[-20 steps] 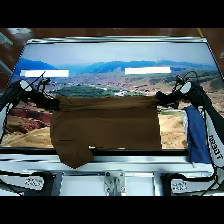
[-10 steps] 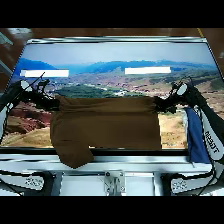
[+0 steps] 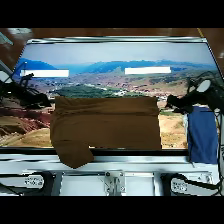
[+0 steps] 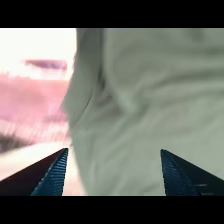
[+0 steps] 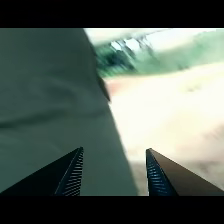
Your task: Fold the shirts.
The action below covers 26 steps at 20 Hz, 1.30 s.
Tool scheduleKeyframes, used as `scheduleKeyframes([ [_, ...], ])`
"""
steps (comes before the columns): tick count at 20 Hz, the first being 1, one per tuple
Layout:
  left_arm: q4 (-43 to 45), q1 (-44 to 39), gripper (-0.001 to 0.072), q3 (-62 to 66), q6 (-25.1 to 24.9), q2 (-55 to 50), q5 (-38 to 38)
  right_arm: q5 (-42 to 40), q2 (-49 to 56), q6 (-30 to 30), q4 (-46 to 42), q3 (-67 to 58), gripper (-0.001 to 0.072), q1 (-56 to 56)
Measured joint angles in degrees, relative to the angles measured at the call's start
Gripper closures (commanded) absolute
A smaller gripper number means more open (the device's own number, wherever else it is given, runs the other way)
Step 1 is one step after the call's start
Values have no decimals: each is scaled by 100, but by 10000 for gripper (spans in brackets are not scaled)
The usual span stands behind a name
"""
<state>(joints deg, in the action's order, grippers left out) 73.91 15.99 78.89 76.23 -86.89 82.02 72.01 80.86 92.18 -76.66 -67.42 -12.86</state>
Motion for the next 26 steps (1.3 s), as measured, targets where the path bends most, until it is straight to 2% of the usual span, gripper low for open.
scheduleKeyframes([
  [2,-142,409,40,-503,0,446,219,608,-299,-247,-326,160,192,-385],
  [4,-350,841,40,-1427,-98,975,243,861,-592,-459,-380,503,192,-793],
  [8,-667,1373,43,-3276,-509,1742,-2,682,-975,-743,-11,1290,192,-1281],
  [11,-857,1453,44,-4011,-756,1917,-184,382,-1071,-833,184,1655,192,-1410],
  [19,-1104,1202,51,-4745,-1054,1646,-632,-105,-1126,-885,389,1904,192,-1473],
  [21,-1204,1158,116,-4795,-1134,1585,-708,-109,-1128,-881,415,1915,193,-1478],
  [26,-1335,1117,116,-4861,-1222,1532,-839,-105,-1128,-846,621,1921,193,-1478],
])
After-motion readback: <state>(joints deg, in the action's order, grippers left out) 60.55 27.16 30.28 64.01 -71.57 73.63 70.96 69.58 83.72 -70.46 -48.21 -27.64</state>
